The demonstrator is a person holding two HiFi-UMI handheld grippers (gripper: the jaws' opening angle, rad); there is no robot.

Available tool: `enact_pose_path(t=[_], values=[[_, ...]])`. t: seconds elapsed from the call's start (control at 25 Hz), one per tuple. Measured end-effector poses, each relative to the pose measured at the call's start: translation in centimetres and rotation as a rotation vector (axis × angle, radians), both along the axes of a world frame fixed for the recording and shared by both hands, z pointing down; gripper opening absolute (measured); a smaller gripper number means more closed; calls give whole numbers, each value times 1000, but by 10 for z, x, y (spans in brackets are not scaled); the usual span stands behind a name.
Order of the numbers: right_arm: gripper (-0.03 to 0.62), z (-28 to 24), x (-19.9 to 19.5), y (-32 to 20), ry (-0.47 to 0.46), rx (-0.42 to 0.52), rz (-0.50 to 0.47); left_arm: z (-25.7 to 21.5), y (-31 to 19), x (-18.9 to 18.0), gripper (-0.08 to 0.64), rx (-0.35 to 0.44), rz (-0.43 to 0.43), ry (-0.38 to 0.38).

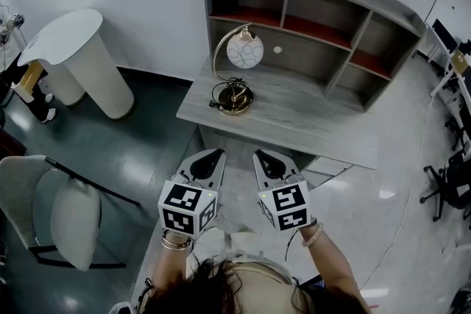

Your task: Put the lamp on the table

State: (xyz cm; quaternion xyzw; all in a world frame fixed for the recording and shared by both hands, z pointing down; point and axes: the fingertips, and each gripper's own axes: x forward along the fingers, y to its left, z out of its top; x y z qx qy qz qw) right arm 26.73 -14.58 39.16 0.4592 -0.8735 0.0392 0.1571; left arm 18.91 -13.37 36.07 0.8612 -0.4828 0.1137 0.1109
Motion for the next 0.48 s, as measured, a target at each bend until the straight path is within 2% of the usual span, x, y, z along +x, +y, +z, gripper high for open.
enact_pose_path(t=[0.48], values=[[26,4,24,2,24,6,-51,9,5,27,21,-13,-54,12]])
